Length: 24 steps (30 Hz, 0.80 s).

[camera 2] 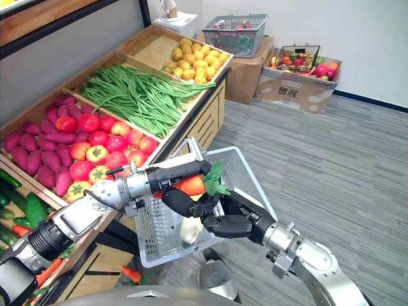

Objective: Pick vegetable in the basket

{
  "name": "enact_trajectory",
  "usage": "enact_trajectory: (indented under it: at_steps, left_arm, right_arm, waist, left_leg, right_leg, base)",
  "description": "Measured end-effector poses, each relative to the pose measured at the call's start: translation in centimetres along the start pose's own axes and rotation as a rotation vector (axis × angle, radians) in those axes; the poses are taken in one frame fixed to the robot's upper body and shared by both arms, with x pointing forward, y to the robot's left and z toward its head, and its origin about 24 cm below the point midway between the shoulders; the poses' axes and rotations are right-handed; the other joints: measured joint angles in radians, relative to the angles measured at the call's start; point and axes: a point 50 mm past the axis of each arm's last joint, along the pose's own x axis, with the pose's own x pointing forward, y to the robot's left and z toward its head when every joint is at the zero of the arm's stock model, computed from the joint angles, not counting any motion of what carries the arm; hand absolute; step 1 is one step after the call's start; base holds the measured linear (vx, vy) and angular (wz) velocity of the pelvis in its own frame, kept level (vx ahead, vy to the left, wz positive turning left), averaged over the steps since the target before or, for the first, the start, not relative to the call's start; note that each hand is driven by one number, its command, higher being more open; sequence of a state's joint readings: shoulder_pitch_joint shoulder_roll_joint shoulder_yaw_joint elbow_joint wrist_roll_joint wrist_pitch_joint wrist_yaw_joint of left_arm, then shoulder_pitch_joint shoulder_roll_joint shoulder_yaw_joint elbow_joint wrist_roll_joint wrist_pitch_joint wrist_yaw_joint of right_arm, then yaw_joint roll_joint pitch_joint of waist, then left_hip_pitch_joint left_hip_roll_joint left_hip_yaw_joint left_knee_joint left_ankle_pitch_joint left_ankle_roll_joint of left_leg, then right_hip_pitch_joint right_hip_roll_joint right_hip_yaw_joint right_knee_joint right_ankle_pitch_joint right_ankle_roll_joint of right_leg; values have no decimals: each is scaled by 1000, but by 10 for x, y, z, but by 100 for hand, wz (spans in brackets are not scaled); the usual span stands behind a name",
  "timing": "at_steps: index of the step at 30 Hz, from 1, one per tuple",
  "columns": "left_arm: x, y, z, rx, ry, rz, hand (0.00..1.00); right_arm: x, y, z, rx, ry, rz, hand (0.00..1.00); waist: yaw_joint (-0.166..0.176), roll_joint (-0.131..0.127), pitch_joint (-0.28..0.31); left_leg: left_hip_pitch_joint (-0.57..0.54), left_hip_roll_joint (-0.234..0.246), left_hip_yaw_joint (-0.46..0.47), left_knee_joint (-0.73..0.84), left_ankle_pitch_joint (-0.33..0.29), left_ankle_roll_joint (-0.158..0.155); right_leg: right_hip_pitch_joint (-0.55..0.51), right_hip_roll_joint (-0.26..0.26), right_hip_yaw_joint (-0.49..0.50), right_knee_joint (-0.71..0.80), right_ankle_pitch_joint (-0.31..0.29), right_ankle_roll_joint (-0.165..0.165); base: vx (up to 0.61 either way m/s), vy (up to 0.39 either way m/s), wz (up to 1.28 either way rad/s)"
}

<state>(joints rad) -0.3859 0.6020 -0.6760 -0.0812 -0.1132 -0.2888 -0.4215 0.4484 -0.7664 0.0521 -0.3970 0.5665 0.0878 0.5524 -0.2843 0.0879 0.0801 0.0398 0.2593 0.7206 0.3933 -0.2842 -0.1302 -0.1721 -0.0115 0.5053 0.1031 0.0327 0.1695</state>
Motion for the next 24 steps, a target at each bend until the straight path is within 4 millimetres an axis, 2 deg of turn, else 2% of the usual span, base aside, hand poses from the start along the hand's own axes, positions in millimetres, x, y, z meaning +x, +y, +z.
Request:
enact_trajectory:
  at_steps: [7,15,24]
  left_arm:
    - [1,-10,-8,-17,8,-40,0]
    - [4,-21,-16,16,4,-98,0]
    - [6,-33,-21,38,-3,-145,0]
  right_arm:
    - [-4,1,-6,13,60,14,0]
    - [-7,0,-10,12,128,30,0]
    - [-12,2,-17,17,190,49,0]
  waist:
    - [-23,-8,9]
    - [-26,1,16]
    - [-51,2,17]
  left_leg:
    - [-19,12,4,40,-26,5]
    - [-30,11,3,43,-27,7]
    - [-32,11,4,43,-27,7]
  right_leg:
    - [-8,-1,7,-2,2,2]
    - [-19,-3,7,-1,3,4]
    - [-22,-3,7,-1,3,4]
  base:
    - [28,40,-4]
    - [35,16,0]
    - [35,12,0]
